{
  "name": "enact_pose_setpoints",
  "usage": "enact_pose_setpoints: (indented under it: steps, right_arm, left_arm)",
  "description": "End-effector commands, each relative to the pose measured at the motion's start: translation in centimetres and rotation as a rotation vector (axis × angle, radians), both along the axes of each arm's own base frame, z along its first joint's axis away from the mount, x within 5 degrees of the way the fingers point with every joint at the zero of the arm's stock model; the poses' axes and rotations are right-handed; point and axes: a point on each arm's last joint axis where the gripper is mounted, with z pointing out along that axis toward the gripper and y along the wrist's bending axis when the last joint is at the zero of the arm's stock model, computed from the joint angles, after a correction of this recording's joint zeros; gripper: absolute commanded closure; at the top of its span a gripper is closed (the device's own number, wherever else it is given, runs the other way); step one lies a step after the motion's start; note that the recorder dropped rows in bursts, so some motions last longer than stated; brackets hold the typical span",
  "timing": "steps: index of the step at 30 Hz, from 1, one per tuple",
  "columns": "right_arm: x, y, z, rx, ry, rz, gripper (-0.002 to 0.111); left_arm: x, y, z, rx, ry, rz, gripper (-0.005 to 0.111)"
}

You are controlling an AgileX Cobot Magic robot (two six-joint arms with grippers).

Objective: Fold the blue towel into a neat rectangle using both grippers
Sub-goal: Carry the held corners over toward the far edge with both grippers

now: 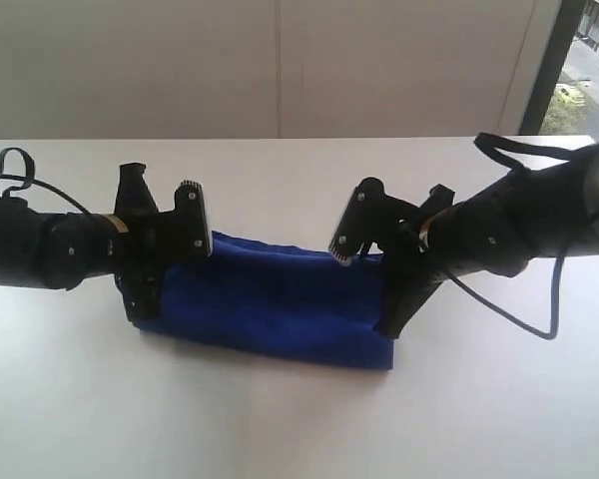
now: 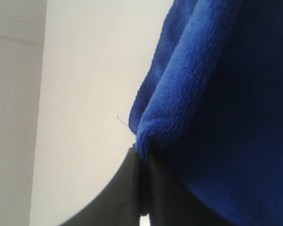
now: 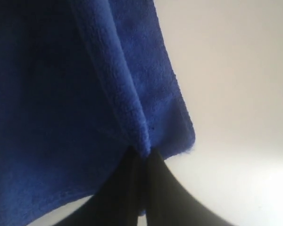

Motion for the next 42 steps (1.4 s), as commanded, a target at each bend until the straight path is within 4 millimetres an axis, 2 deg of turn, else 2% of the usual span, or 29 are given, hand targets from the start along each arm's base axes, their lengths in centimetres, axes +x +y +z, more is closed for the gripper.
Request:
enact_pose_setpoints:
  steps: [1,11,15,18,25,33,38,39,42]
  right_arm:
    - [1.0,-0.3,-0.2,0.006,-0.008,-0.02,0.108]
    - [2.1,-2.0,-2.3,0.002,0.028,-0.072,0.108]
    - [2.4,-2.0,-3.4,-0.001,0.046,-0.073,0.108]
    - [2.5,-1.9,-3.4,0.003,0.037,-0.071,0.108]
    - [2.6,-1.9,-3.3,0.007,0.027,-0.07,0.108]
    - [2.6,-1.9,-3.3,0.008,0.028,-0.071,0.108]
    - [2.6,-1.9,-3.4,0.006,0.032,-0.071,0.108]
    - [2.6,-1.9,-3.5,0.006,0.034,-0.071,0.108]
    - [2.5,-1.9,-4.1,-0.002,0.056,-0.072,0.102]
  left_arm:
    - [1.0,-0.5,-0.6,-0.005,0.006,0.004,0.107]
    - [3.3,-1.7,-2.6,-0.004,0.01,0.012,0.107]
    - [4.0,-1.8,-2.2,-0.03,-0.053,0.031,0.107]
    - [4.4,-1.8,-1.6,-0.051,-0.121,0.044,0.107]
    - [4.5,-1.9,-1.5,-0.051,-0.125,0.042,0.107]
    - [5.2,-2.3,-3.4,-0.034,-0.086,0.039,0.107]
    - [5.3,-2.3,-3.5,-0.054,-0.079,0.053,0.107]
    - [5.3,-2.3,-3.5,-0.054,-0.079,0.053,0.105]
    - [5.3,-2.3,-3.5,-0.054,-0.079,0.053,0.091]
